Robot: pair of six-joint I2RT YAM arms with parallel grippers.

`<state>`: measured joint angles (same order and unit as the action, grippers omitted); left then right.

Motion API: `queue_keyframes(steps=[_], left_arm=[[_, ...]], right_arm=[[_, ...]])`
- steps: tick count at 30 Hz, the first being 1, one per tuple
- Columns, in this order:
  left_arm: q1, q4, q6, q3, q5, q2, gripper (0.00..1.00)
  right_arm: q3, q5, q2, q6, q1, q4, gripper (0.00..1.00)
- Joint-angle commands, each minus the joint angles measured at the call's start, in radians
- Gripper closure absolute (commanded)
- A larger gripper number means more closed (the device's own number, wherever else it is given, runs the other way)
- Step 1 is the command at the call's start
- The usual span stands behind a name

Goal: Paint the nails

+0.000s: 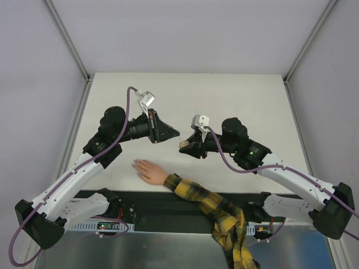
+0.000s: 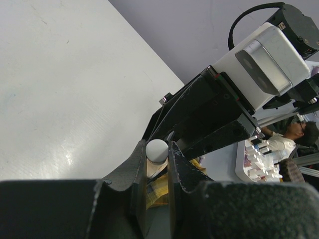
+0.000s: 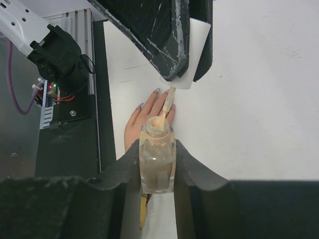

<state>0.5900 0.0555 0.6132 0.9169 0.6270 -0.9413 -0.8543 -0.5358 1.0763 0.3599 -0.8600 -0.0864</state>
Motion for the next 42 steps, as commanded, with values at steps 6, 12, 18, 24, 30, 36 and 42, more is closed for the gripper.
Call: queue_keyframes(steps=[6,12,18,24,30,36,42], left_arm=[[0.010,0.040,-0.006,-0.006,0.034,-0.005,1.00],[0.010,0.040,-0.006,-0.009,0.045,-0.010,1.00],[0.016,0.040,-0.004,-0.013,0.050,-0.016,1.00],[0.024,0.040,-0.004,-0.010,0.056,-0.021,1.00],[0.027,0.040,-0.004,-0.015,0.054,-0.027,1.00],[0.030,0.040,-0.001,-0.015,0.054,-0.037,1.00],[0.042,0.040,-0.003,-0.019,0.051,-0.039,1.00]], right_arm=[[-0.017,-0.012,-0.024,0.014,-0.007,-0.073,1.00],[-0.019,-0.010,-0.022,0.016,-0.007,-0.073,1.00],[-0.020,-0.009,-0.022,0.016,-0.007,-0.073,1.00],[-0.022,-0.010,-0.021,0.016,-0.007,-0.073,1.00],[-0.022,-0.010,-0.024,0.016,-0.007,-0.073,1.00],[-0.020,-0.007,-0.024,0.014,-0.007,-0.073,1.00],[-0.022,0.003,-0.024,0.013,-0.005,-0.075,1.00]])
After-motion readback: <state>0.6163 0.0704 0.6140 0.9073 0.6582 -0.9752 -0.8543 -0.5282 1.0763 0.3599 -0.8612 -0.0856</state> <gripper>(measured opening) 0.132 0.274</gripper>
